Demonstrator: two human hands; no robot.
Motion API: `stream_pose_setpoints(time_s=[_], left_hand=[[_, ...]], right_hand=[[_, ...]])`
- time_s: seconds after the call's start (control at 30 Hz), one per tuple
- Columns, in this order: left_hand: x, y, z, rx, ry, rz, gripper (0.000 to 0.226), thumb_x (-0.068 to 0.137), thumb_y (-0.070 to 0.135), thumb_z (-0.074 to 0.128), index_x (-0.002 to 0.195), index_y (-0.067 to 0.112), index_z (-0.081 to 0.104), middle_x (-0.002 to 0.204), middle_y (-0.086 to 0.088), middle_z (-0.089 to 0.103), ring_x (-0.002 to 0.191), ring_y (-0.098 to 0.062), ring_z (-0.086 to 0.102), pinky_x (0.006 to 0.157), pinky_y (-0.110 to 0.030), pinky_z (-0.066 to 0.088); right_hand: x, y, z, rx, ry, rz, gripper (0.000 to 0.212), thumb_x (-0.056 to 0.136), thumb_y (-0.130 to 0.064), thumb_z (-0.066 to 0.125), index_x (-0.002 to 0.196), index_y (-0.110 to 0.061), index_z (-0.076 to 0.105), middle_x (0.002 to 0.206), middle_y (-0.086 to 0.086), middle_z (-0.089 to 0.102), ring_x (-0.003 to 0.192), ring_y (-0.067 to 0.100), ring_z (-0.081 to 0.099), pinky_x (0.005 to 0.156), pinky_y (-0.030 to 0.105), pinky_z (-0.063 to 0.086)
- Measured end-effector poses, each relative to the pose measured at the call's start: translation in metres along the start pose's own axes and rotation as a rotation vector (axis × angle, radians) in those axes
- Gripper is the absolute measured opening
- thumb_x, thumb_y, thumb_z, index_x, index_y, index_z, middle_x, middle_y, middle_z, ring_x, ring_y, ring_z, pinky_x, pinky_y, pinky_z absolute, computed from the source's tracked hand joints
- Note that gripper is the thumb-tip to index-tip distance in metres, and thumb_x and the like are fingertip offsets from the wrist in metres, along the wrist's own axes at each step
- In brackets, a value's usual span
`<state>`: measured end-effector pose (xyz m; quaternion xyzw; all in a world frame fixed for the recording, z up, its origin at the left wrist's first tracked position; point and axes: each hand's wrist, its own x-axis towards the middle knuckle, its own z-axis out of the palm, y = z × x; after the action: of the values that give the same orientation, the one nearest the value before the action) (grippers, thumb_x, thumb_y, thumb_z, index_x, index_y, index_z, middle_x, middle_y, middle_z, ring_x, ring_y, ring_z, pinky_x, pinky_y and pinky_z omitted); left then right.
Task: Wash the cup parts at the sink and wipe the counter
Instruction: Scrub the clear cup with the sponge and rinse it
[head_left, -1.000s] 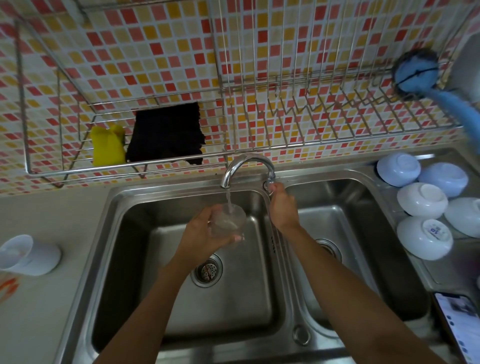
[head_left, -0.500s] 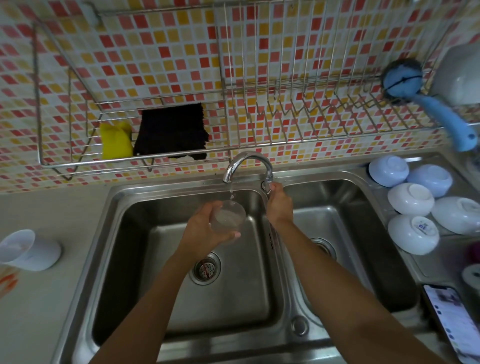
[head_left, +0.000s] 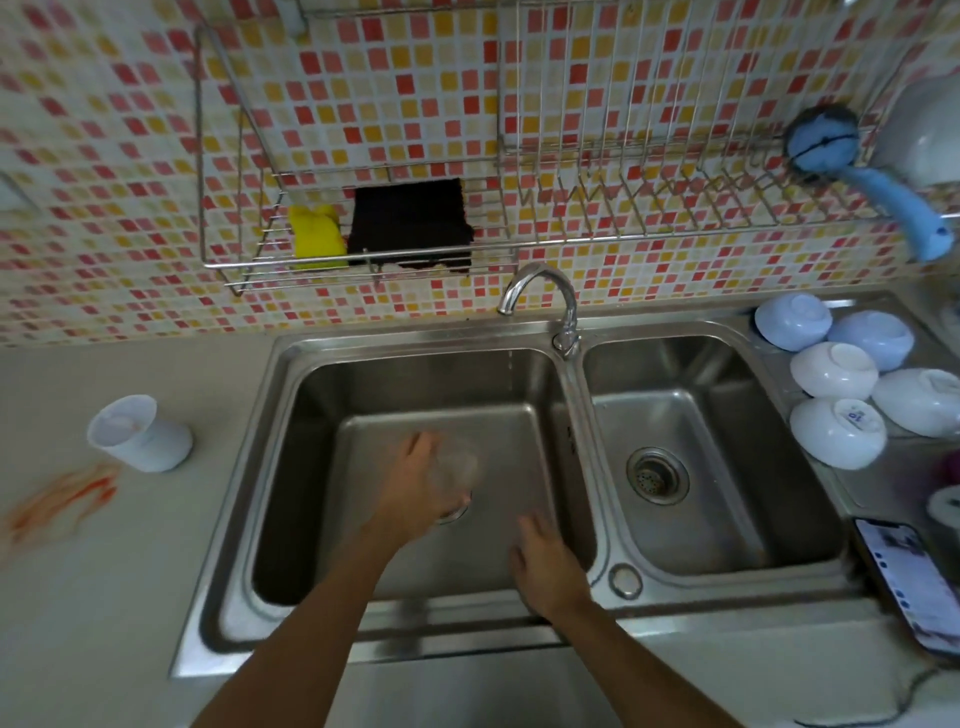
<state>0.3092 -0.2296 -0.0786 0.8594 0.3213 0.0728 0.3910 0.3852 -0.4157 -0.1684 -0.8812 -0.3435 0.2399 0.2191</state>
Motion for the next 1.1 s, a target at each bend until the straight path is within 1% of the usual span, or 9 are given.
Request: stream_pose_setpoints(time_s=[0.07,0.13,0.37,0.53,0.67,0.77,0.93,1.0,1.1], left_hand=[[-0.011,-0.016,0.002,0.129,-0.052,-0.041,0.084,0.059,0.033,0.088,0.131,0.027,0.043,0.129,0.006,0.04,0.119,-0.02,0.046,0.101,-0.038,0.04],[-0.019,-0.026,0.001,0.35,-0.107,-0.061,0.082,0.064,0.038,0.083,0.133,0.034,0.039,0.136,0.007,0.037,0.125,-0.019,0.041,0.104,-0.044,0.03],[-0.028,-0.046,-0.001,0.69,-0.194,0.032,0.075,0.066,0.052,0.074,0.131,0.036,0.042,0.132,0.005,0.042,0.119,-0.021,0.043,0.094,-0.041,0.031],[-0.029,-0.053,-0.001,0.923,-0.223,0.108,0.074,0.068,0.043,0.075,0.132,0.032,0.04,0.131,0.0,0.04,0.118,-0.024,0.04,0.094,-0.043,0.032],[-0.029,-0.044,-0.004,1.112,-0.201,0.225,0.062,0.078,0.026,0.071,0.132,0.026,0.042,0.133,-0.003,0.04,0.121,-0.027,0.039,0.099,-0.045,0.031],[-0.027,-0.04,-0.007,1.193,-0.189,0.345,0.051,0.081,0.026,0.068,0.128,0.023,0.049,0.132,-0.004,0.045,0.121,-0.027,0.044,0.099,-0.046,0.035],[-0.031,-0.037,-0.008,1.324,-0.218,0.559,0.043,0.081,0.022,0.066,0.123,0.02,0.057,0.128,-0.004,0.054,0.121,-0.025,0.05,0.097,-0.045,0.043],[-0.033,-0.043,-0.005,1.339,-0.225,0.565,0.044,0.086,0.015,0.058,0.129,0.018,0.051,0.134,-0.006,0.049,0.127,-0.027,0.045,0.1,-0.047,0.04],[-0.037,-0.043,-0.01,1.278,-0.17,0.46,0.053,0.078,0.019,0.07,0.127,0.022,0.051,0.132,-0.005,0.049,0.125,-0.026,0.045,0.097,-0.046,0.04]], right_hand=[[-0.005,-0.004,0.007,-0.037,-0.067,0.005,0.046,0.096,-0.026,0.046,0.141,-0.018,0.038,0.16,0.006,0.016,0.128,0.029,0.048,0.1,0.035,0.044],[-0.007,-0.009,0.006,-0.05,-0.115,0.048,0.048,0.097,-0.029,0.044,0.143,-0.019,0.036,0.16,0.005,0.015,0.131,0.029,0.045,0.103,0.035,0.042],[-0.008,-0.017,0.001,-0.128,-0.151,0.143,0.047,0.097,-0.032,0.042,0.142,-0.02,0.039,0.159,0.004,0.02,0.128,0.031,0.048,0.101,0.037,0.041],[-0.007,-0.016,0.003,-0.139,-0.13,0.144,0.046,0.096,-0.03,0.042,0.14,-0.018,0.042,0.156,0.003,0.026,0.122,0.032,0.053,0.098,0.037,0.043],[-0.008,-0.017,0.003,-0.15,-0.098,0.123,0.041,0.095,-0.027,0.041,0.135,-0.015,0.046,0.144,0.004,0.045,0.114,0.032,0.057,0.092,0.036,0.045],[-0.009,-0.019,0.002,-0.163,-0.09,0.142,0.041,0.096,-0.027,0.04,0.135,-0.015,0.046,0.135,0.009,0.054,0.114,0.033,0.057,0.091,0.037,0.046],[-0.007,-0.019,0.005,-0.185,-0.118,0.146,0.042,0.098,-0.03,0.036,0.135,-0.014,0.045,0.141,0.012,0.048,0.125,0.033,0.049,0.097,0.04,0.043],[-0.007,-0.018,0.006,-0.189,-0.122,0.138,0.044,0.098,-0.029,0.035,0.137,-0.012,0.043,0.145,0.012,0.044,0.133,0.032,0.041,0.105,0.041,0.037],[-0.006,-0.016,0.008,-0.171,-0.118,0.125,0.046,0.097,-0.026,0.035,0.14,-0.011,0.042,0.147,0.01,0.042,0.138,0.028,0.035,0.109,0.04,0.033]])
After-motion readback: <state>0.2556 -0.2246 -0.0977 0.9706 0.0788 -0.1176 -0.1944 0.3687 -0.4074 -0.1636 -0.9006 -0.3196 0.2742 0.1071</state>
